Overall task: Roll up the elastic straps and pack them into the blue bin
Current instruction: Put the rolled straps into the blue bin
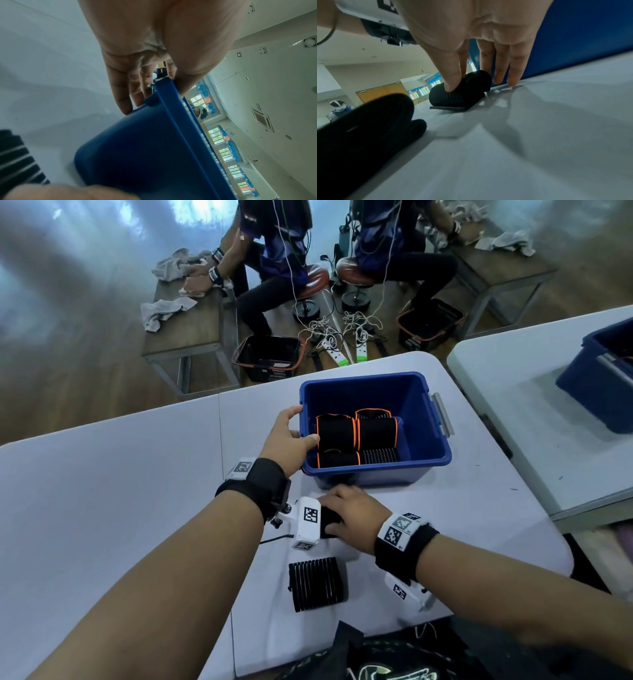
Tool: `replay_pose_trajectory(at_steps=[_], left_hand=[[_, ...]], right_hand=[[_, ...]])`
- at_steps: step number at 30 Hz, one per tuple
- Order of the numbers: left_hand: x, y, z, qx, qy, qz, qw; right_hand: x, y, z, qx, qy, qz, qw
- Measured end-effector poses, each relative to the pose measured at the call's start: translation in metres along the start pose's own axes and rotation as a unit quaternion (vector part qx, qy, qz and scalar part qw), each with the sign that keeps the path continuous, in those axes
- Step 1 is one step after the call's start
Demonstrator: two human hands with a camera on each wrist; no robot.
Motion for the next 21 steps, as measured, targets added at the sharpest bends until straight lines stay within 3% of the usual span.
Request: replay_pose_trajectory(at_steps=[6, 17, 21], left_hand=[[-0.003, 0.001, 0.002, 0.003, 0.009, 0.007, 1.000], [-0.004, 0.004, 0.002, 0.000, 0.022, 0.010, 1.000], [-0.005, 0.005, 0.002, 0.003, 0.025, 0.028, 0.999]], right_hand=[[0.019, -0.007, -0.014, -0.023, 0.004, 0.025, 0.999], [0.069, -0.034, -0.067, -0.051, 0.093, 0.023, 0.994], [0.068, -0.032, -0.068, -0.070, 0.094, 0.005, 0.993]])
Point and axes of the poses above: each hand's wrist, its own z-axis towards the middle knuckle, its own y-axis out of the palm, x = y × z, the point moved 3 cm from there along z, towards the middle knuckle, and after that the axes turned 3 degrees about x, right-handed, at the moved point
